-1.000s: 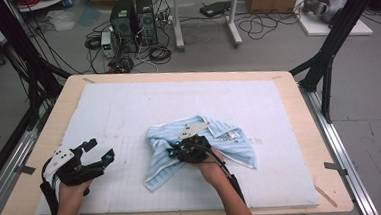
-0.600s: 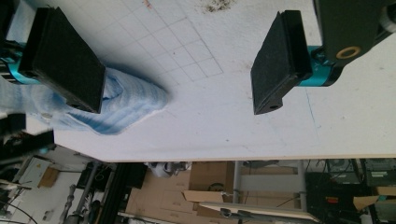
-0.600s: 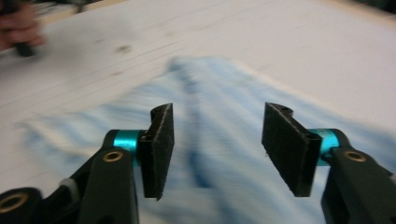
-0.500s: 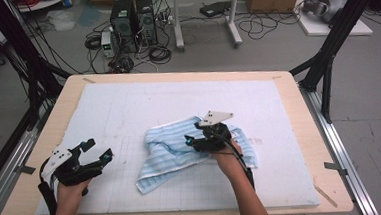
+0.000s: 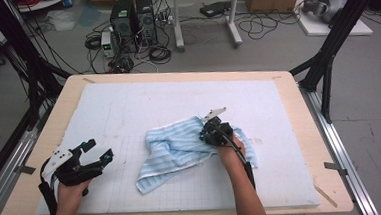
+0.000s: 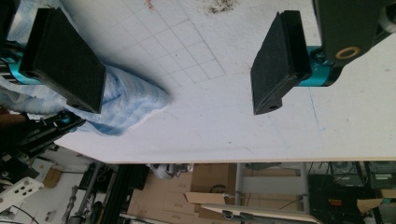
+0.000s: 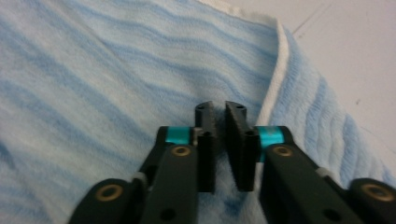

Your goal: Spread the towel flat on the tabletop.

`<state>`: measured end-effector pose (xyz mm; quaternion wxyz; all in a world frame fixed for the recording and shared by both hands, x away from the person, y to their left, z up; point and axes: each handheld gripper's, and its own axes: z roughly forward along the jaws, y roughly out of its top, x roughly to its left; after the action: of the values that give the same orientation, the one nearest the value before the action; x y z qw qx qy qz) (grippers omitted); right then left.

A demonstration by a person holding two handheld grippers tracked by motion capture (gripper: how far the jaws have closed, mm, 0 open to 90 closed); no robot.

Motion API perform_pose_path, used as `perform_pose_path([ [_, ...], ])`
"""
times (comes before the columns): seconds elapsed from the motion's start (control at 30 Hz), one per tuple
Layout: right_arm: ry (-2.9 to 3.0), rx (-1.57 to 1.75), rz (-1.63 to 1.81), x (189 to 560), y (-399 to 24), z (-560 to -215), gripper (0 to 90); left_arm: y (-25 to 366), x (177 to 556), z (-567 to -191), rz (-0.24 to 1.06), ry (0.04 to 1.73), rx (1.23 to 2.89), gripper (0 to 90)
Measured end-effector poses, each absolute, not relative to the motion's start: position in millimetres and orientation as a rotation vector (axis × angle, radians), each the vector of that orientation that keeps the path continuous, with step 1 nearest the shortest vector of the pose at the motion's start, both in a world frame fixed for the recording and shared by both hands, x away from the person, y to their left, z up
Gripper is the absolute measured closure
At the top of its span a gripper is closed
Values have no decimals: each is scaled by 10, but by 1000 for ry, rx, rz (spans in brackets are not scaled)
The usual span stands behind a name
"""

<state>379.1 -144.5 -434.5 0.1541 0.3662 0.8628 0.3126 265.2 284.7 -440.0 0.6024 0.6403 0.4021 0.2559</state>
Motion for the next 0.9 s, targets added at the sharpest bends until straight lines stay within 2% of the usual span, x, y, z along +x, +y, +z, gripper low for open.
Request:
perform_pose_path([
  [0.33, 2253, 1133, 977, 3562, -1963, -4128, 864, 2833, 2650, -4406, 592, 930, 1487, 189],
  [0.63, 2142, 1270, 733, 3310, -2569, -4203, 865, 2812, 2653, -4416, 592, 931, 1498, 190],
  [0.83, 2122, 1298, 562, 3236, -2666, -4299, 860, 2794, 2651, -4425, 587, 928, 1505, 192],
  [0.87, 2118, 1296, 549, 3226, -2669, -4291, 834, 2790, 2650, -4425, 585, 929, 1505, 193],
  [0.9, 2102, 1290, 547, 3217, -2657, -4274, 759, 2787, 2651, -4426, 584, 928, 1507, 194],
])
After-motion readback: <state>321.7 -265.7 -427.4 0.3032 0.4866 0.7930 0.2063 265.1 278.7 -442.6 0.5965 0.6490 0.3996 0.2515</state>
